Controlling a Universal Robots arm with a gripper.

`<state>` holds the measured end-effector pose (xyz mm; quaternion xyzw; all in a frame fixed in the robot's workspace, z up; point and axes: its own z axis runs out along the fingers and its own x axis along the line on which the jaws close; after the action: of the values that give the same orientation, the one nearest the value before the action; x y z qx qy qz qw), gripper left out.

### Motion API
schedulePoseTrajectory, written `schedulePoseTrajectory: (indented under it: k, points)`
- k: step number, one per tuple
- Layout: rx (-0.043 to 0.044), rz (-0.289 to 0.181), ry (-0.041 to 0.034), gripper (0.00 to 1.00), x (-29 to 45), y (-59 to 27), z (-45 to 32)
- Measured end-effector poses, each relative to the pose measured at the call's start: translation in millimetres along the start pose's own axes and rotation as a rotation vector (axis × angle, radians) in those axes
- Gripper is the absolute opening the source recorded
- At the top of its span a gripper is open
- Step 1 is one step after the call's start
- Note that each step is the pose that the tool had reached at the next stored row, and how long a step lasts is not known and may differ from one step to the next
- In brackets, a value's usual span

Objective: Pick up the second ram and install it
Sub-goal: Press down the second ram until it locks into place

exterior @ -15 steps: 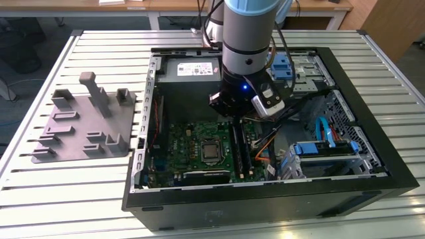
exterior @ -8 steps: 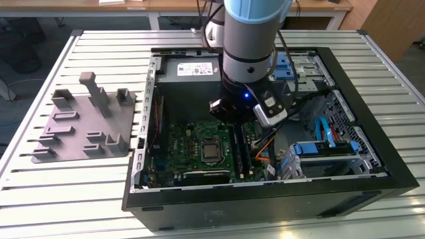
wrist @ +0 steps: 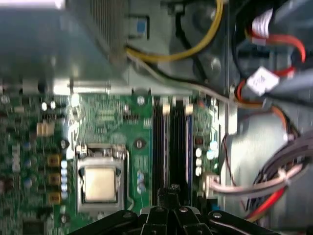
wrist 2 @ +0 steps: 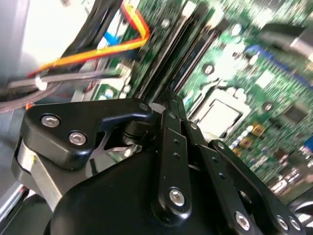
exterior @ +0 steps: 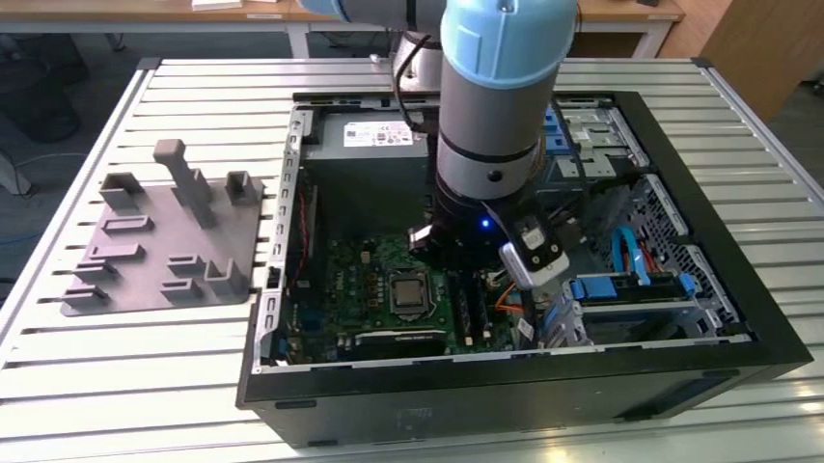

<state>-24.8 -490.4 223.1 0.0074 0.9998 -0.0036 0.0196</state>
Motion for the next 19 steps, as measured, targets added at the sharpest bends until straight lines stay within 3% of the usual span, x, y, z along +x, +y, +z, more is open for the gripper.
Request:
schedulePoseTrajectory:
  k: [5, 11, 14, 16, 19]
  points:
    - [0.0020, 0.000, 0.0001, 0.10, -0.1, -19.1, 2.4]
    - [0.0077, 0.000, 0.0002, 0.10, 0.1, -28.7, 7.2]
    - [0.0092, 0.000, 0.0000, 0.10, 0.2, -29.5, 7.3]
    - [0.0068, 0.000, -0.0008, 0.10, -0.1, -29.3, 4.4]
    - [0.0091, 0.000, -0.0001, 0.10, -0.6, -29.6, -9.8]
